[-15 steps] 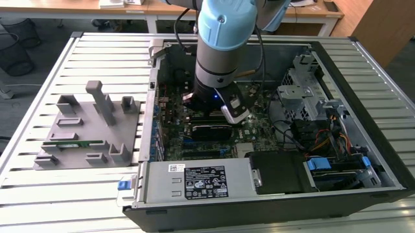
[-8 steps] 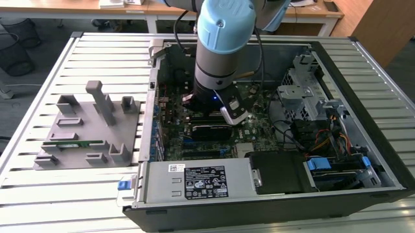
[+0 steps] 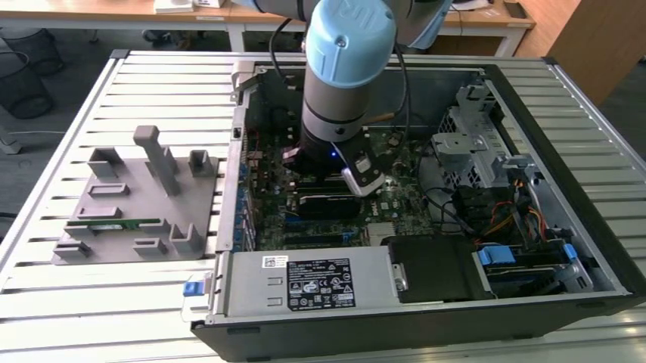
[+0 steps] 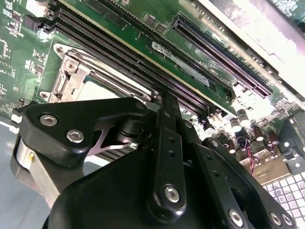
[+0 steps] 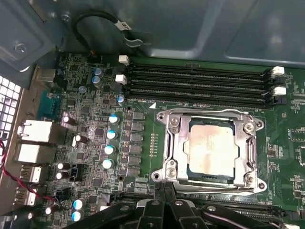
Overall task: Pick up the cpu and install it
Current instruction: 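Install the second cpu locking lever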
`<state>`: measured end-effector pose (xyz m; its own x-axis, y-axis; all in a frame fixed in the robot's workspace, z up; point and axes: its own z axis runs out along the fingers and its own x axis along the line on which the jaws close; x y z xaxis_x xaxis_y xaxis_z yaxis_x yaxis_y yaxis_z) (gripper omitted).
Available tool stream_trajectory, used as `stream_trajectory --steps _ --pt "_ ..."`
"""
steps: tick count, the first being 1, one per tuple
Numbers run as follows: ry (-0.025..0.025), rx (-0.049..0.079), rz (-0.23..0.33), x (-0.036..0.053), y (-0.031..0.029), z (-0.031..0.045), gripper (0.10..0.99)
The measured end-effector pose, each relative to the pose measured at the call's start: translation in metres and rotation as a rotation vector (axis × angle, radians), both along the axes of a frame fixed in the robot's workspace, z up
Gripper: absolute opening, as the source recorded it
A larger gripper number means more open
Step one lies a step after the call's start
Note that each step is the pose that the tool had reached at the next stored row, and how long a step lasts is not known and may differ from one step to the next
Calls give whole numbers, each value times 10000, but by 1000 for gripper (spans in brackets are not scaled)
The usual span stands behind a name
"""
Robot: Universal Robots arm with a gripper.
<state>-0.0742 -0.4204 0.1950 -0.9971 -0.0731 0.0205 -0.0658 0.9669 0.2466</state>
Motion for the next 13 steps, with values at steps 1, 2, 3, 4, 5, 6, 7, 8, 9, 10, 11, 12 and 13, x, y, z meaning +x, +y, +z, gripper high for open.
stream_trajectory --steps 1,2,3,4,5,6,7,8,9,10,11,12,13 --pt "0 13 0 -1 0 -3 106" --pt "0 28 1 -1 0 -6 106" --pt "0 46 1 -3 0 -8 106" --pt "0 65 0 -4 0 -11 106" --pt "0 86 0 -6 0 -13 106" --pt "0 108 1 -8 0 -15 106" --pt "1 130 0 -10 0 -16 106" --pt "1 154 0 -12 0 -18 106" --pt "0 182 0 -14 0 -20 106" --pt "0 207 0 -17 0 -22 106" --pt "0 231 -1 -20 0 -24 106" --pt "0 251 -1 -23 0 -26 106" --pt "-1 270 -1 -27 1 -29 106"
